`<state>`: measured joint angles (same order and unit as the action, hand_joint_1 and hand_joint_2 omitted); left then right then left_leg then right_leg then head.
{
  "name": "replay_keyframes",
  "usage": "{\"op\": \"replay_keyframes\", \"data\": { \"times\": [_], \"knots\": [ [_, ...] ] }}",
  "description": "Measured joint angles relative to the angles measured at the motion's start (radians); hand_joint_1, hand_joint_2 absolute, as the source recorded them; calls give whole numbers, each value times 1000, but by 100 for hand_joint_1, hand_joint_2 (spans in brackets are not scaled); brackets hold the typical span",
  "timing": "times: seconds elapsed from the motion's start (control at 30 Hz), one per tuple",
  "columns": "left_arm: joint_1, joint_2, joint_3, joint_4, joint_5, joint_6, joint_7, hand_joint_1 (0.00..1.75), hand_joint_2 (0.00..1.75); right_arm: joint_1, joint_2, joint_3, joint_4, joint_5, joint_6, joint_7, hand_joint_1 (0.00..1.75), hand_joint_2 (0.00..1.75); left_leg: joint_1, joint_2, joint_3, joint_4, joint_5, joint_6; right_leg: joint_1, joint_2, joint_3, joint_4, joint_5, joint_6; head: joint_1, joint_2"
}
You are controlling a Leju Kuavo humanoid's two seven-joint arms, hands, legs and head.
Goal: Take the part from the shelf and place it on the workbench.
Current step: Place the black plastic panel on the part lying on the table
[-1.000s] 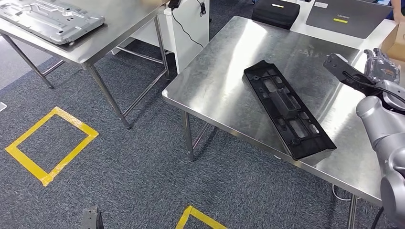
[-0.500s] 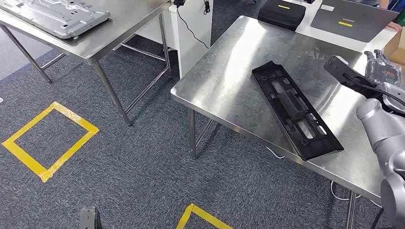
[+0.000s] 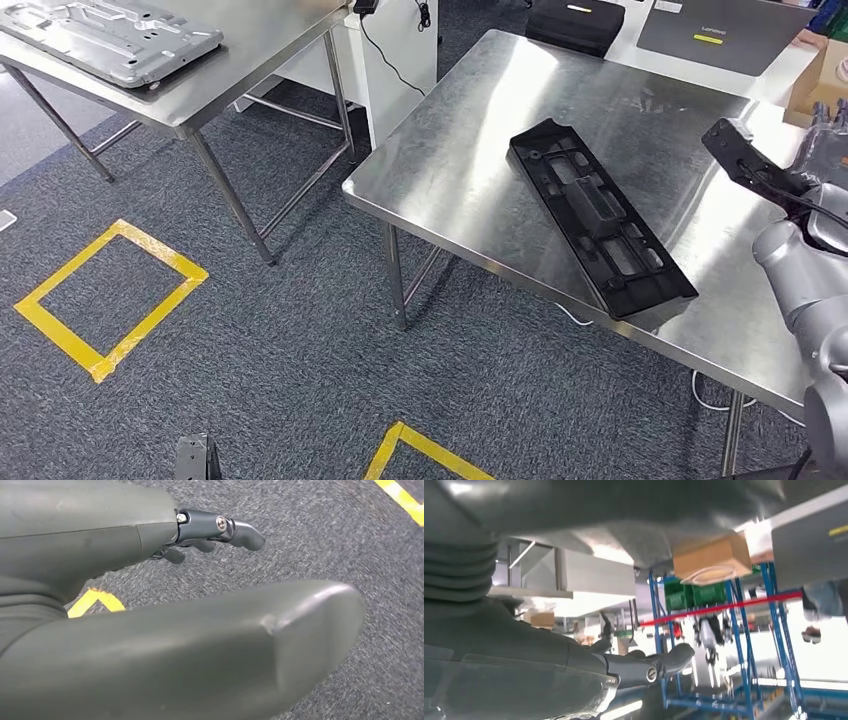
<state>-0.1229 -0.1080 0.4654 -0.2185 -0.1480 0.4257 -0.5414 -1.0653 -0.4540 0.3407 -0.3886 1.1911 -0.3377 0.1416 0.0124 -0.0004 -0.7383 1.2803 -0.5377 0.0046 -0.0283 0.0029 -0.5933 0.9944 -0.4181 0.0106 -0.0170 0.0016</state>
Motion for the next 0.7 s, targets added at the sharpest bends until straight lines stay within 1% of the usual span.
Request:
{"op": "replay_keyframes", "data": {
  "times": [0.03, 0.07, 0.1, 0.13, 0.17, 0.2, 0.23, 0.3, 0.33, 0.37, 0.4, 0.43, 0.47, 0.5, 0.53, 0.57, 0.6, 0.63, 0.67, 0.7],
  "knots": [
    [0, -1, 0, 0, 0, 0, 0, 0, 0, 20, -5, 0, -7, 2, -22, 2, 0, 0, 1, 0, -6, 22, -4, -1, 2, 0, -1, 0, 1, -1, 0, 0],
    [0, -2, 0, 0, 0, 0, 0, 0, 0, 45, -13, 0, -16, 2, -43, 6, 0, 0, 1, 0, 8, 6, 10, 1, 4, -1, -2, 0, 2, -1, 0, 0],
    [0, -2, 0, 0, 0, 0, 0, 0, 0, 69, -21, 0, -26, 2, -63, 11, 0, 0, 1, -1, 42, -48, 35, 7, 5, -1, -2, 0, 3, 0, 0, 0],
    [0, -2, 0, 0, -1, 1, 1, 0, 0, 93, -29, -1, -38, 1, -81, 16, 0, 0, -1, -3, 85, -120, 59, 15, 6, -1, -2, 0, 5, 2, 0, 0],
    [-1, -2, 0, 0, -1, 2, 1, 0, 0, 114, -38, -3, -50, 0, -100, 20, 0, 0, -4, -4, 123, -183, 77, 23, 8, -1, -3, -1, 7, 5, 0, 0],
    [-1, -2, 0, 0, -1, 3, 1, 0, 0, 133, -46, -5, -61, -1, -118, 22, 0, 0, -8, -5, 147, -226, 86, 32, 8, -1, -4, -1, 10, 9, 0, 0],
    [-2, -2, 0, 0, -1, 5, 1, 0, 0, 151, -53, -7, -72, -1, -135, 25, 0, 0, -12, -5, 156, -244, 87, 38, 8, -1, -5, -2, 12, 14, 0, 0],
    [-2, -2, 0, 0, 2, 10, 0, 0, 0, 191, -68, -13, -98, 5, -169, 30, 0, 0, -19, -3, 156, -254, 95, 50, 8, -2, -6, -11, 21, 27, -1, 0],
    [-2, -2, 1, 0, 3, 12, 0, 0, 0, 210, -74, -17, -109, 9, -182, 33, 0, 0, -18, -1, 159, -267, 106, 56, 9, -2, -9, -12, 21, 32, 0, 0],
    [-2, -3, 1, 0, 4, 13, -1, 0, 0, 226, -82, -21, -119, 13, -193, 35, 0, 0, -17, 0, 162, -282, 118, 63, 10, -3, -17, -2, 13, 33, 2, 0],
    [-2, -4, 1, 0, 4, 13, -2, 0, 0, 238, -88, -23, -126, 15, -200, 36, 0, 0, -15, 1, 162, -296, 131, 69, 11, -3, -35, 29, -7, 29, 3, 0],
    [-2, -6, 1, 0, 4, 13, -2, 0, 0, 248, -94, -25, -130, 16, -205, 37, 0, 0, -14, 3, 159, -304, 140, 73, 9, -4, -61, 83, -37, 23, 5, 0],
    [-2, -7, 1, 0, 5, 13, -2, 0, 0, 257, -98, -26, -133, 17, -207, 38, 0, 0, -14, 3, 152, -305, 146, 76, 8, -3, -91, 150, -71, 18, 6, 0],
    [-1, -7, 1, 0, 5, 13, -2, 0, 0, 267, -100, -28, -135, 17, -207, 39, 0, 0, -14, 3, 145, -305, 150, 75, 7, -3, -117, 215, -97, 19, 7, 0],
    [0, -8, 2, 0, 5, 13, -2, 0, 0, 276, -101, -29, -137, 17, -207, 39, 0, 0, -14, 3, 138, -305, 155, 73, 5, -3, -130, 252, -111, 24, 8, 0],
    [0, -9, 2, 0, 6, 13, -2, 0, 0, 284, -102, -30, -138, 18, -207, 39, 0, 0, -13, 3, 130, -303, 159, 70, 2, -4, -122, 252, -110, 33, 8, 0],
    [0, -10, 2, 0, 6, 13, -1, 0, 0, 288, -102, -31, -141, 18, -207, 39, 0, 0, -13, 3, 123, -300, 163, 67, -1, -4, -93, 209, -96, 45, 8, 0],
    [0, -11, 2, 0, 6, 13, -2, 0, 0, 289, -103, -31, -144, 18, -208, 40, 0, 0, -12, 3, 115, -294, 165, 63, -6, -5, -47, 134, -75, 56, 8, 0],
    [-1, -11, 2, 0, 8, 13, -2, 0, 0, 291, -104, -33, -148, 18, -210, 41, 0, 0, -13, 3, 107, -286, 166, 58, -8, -6, -6, 69, -59, 63, 8, 0],
    [-1, -10, 2, 0, 9, 13, -2, 0, 0, 297, -105, -35, -155, 20, -215, 45, 0, 0, -15, 3, 99, -276, 166, 53, -7, -5, 22, 20, -47, 62, 8, 0]
  ]
}}
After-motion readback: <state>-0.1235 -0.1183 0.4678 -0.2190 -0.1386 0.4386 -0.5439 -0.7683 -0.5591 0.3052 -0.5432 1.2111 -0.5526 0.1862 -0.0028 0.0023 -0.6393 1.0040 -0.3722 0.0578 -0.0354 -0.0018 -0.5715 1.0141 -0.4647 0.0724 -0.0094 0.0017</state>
